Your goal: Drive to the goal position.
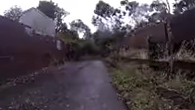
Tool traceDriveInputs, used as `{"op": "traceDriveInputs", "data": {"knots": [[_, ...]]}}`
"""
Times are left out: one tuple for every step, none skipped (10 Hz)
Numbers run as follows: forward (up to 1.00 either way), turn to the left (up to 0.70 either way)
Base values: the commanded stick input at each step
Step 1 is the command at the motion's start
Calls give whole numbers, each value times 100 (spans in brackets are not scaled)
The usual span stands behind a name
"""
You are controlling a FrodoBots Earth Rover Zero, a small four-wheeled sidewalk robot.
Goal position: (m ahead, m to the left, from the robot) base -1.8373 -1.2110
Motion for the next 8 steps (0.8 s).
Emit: {"op": "traceDriveInputs", "data": {"knots": [[4,2],[4,1],[4,2],[4,2],[4,2],[4,2],[4,2],[4,2]]}}
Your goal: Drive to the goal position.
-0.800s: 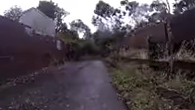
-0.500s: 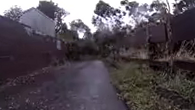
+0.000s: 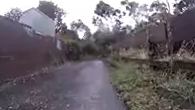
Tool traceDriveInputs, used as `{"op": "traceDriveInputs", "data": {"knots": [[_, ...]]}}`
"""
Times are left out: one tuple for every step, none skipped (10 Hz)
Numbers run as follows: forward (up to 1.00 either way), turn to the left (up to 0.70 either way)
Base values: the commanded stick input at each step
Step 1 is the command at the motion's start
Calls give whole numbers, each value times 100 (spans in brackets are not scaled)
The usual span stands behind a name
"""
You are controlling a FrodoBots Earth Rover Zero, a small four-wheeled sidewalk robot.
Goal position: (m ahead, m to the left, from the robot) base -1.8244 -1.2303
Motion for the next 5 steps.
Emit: {"op": "traceDriveInputs", "data": {"knots": [[4,2],[4,2],[4,2],[4,2],[4,2]]}}
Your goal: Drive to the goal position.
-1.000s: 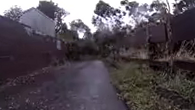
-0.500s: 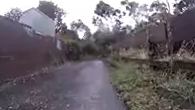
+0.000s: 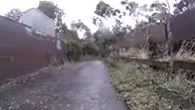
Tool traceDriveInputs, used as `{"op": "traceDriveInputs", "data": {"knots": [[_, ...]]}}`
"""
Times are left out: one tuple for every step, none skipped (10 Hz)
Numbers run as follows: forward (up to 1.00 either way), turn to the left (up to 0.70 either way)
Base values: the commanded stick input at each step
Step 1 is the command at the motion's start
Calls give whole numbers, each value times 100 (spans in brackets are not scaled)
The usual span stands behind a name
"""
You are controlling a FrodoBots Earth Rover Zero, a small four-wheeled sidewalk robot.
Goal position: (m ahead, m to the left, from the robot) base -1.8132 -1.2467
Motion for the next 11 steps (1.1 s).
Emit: {"op": "traceDriveInputs", "data": {"knots": [[4,2],[4,2],[4,2],[4,2],[4,2],[4,2],[4,2],[4,2],[4,2],[4,2],[4,2]]}}
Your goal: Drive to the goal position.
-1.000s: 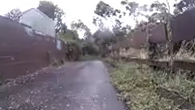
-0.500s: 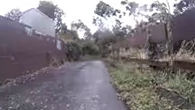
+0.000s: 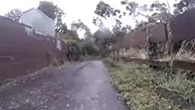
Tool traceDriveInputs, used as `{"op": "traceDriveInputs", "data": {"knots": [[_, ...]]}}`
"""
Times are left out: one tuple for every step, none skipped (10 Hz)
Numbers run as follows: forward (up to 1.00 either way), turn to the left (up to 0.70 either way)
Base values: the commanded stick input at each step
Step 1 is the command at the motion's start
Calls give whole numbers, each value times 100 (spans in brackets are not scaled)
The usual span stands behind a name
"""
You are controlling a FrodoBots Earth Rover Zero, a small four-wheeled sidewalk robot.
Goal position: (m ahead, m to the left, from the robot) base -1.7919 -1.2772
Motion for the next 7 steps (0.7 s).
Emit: {"op": "traceDriveInputs", "data": {"knots": [[4,2],[4,2],[4,2],[4,2],[4,2],[4,2],[4,2]]}}
